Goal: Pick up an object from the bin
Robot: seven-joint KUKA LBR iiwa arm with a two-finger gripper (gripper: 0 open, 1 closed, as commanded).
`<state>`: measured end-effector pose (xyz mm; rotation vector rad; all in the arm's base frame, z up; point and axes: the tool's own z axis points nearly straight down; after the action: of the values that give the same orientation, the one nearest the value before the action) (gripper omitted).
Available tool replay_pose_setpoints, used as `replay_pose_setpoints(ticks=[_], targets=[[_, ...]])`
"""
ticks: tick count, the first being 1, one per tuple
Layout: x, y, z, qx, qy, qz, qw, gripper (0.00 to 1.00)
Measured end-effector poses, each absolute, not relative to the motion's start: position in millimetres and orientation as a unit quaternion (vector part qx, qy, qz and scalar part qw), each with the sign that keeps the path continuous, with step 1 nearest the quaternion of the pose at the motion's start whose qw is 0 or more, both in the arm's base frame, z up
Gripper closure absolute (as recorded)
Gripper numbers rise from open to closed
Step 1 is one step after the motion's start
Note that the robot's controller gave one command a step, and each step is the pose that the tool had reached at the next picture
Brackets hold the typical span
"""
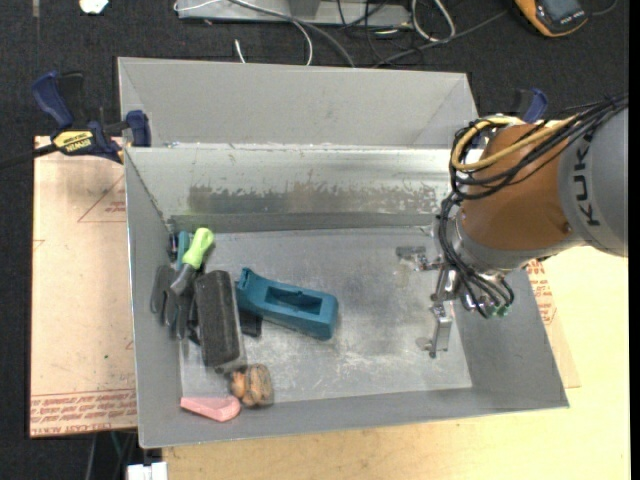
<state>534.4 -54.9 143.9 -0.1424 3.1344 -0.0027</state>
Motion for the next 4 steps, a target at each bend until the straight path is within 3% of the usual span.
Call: replay_pose_setpoints(ticks=[1, 2, 3, 4], targets=[[500.4, 8, 146, -0.015, 1.0, 0.001, 0.001, 0.0], [491.6, 43, 134, -0.03, 1.0, 0.001, 0.001, 0.0], [513.6, 96, 129, -0.045, 0.999, 0.001, 0.002, 0.0], [546.7, 114, 105, -0.063, 0.998, 0.0, 0.003, 0.0]])
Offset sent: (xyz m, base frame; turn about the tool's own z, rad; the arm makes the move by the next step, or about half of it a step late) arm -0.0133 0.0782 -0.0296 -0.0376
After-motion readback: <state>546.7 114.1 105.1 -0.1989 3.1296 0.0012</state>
